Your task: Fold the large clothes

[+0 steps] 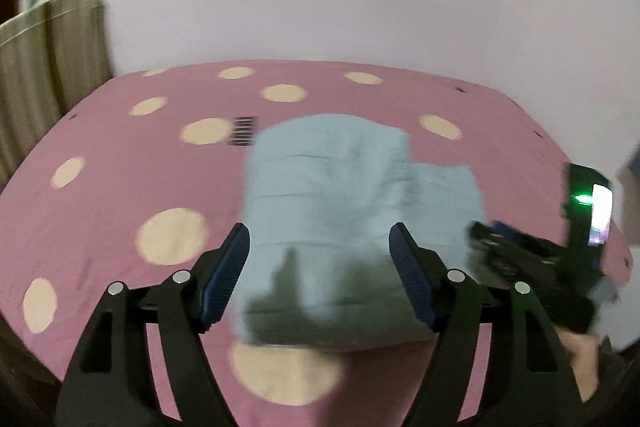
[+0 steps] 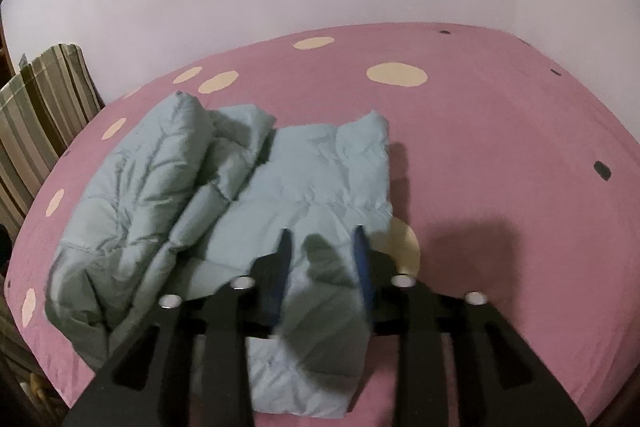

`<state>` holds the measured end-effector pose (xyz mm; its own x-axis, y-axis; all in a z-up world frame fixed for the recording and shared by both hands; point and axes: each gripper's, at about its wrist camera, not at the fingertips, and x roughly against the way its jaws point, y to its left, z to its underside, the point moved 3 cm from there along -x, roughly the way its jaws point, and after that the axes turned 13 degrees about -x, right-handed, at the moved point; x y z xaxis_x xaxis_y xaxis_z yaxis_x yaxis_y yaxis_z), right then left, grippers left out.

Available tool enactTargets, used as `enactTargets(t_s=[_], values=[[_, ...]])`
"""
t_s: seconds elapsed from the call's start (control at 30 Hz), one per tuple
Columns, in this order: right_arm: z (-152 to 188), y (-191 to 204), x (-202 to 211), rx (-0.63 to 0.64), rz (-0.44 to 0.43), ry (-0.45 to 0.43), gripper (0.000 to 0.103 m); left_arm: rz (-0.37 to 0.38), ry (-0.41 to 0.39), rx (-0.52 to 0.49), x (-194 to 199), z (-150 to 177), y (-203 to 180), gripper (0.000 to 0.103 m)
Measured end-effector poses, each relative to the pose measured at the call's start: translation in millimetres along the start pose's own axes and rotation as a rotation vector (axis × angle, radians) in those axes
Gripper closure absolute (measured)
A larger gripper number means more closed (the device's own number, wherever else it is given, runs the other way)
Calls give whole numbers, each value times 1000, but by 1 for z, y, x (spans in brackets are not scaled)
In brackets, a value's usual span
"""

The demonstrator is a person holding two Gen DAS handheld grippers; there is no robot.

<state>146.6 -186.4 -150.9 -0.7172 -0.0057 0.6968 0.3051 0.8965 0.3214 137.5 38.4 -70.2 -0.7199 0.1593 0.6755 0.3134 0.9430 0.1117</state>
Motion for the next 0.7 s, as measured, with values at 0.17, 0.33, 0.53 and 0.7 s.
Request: enactTargets(t_s=[0.17, 0.33, 0.53, 0.7], values=[[-11, 16, 12, 7, -38, -27, 50, -142, 39, 103, -18, 20, 63, 30], [-14, 42, 10, -10, -132, 13, 37, -203, 92, 145, -44, 39, 98, 30], [-3, 86, -27, 16, -191, 133, 28, -162, 127, 216, -72, 56, 115, 30], [12, 102, -55, 12, -179, 231, 28, -119, 148, 214, -86, 64, 112, 30]])
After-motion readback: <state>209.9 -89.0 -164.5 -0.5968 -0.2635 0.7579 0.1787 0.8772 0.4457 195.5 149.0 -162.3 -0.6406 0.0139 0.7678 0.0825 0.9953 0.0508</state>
